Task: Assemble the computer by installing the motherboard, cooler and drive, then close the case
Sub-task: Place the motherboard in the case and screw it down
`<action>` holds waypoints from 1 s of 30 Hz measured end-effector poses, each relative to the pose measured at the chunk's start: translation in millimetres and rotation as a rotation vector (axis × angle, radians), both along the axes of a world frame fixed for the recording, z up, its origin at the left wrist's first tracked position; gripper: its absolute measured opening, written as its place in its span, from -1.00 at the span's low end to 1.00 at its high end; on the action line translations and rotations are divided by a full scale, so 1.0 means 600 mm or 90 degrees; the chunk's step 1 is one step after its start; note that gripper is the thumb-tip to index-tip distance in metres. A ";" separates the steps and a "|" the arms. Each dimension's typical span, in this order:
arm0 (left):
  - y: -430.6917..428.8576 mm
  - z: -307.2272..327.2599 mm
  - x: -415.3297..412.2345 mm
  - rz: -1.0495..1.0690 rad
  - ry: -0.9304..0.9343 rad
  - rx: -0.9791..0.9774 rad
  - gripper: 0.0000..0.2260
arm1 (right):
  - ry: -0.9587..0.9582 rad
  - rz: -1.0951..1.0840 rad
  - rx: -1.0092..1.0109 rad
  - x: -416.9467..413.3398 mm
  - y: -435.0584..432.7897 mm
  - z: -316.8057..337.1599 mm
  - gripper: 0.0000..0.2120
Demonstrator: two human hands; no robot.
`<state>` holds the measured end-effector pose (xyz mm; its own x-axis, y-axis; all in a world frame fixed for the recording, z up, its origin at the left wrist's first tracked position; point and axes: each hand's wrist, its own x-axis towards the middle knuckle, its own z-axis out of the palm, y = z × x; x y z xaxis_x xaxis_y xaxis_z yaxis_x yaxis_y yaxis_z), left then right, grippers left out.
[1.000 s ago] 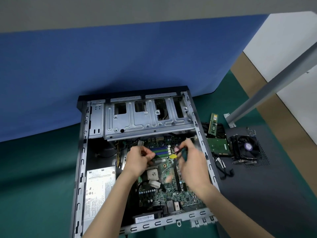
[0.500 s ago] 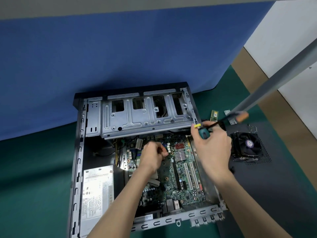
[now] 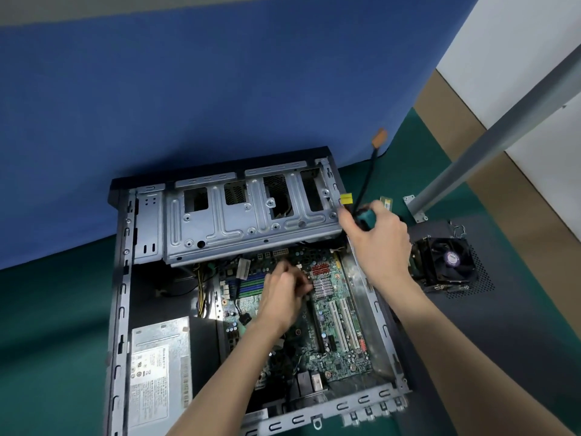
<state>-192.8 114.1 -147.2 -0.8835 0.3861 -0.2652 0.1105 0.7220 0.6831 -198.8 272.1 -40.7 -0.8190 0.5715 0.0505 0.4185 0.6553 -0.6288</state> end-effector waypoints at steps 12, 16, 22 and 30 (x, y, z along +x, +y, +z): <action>-0.032 0.051 0.008 0.145 -0.142 0.153 -0.93 | -0.052 0.216 0.111 -0.030 -0.024 0.044 -0.58; -0.068 0.052 0.011 0.198 -0.182 0.183 -0.92 | -0.084 0.392 0.193 0.042 -0.059 0.048 -0.71; -0.110 0.072 0.010 0.248 -0.179 0.225 -0.78 | -0.255 0.512 0.172 0.113 -0.112 0.031 -0.75; -0.134 0.145 0.000 0.229 -0.182 0.370 -0.91 | -0.147 0.315 -0.108 0.116 -0.101 0.058 -0.29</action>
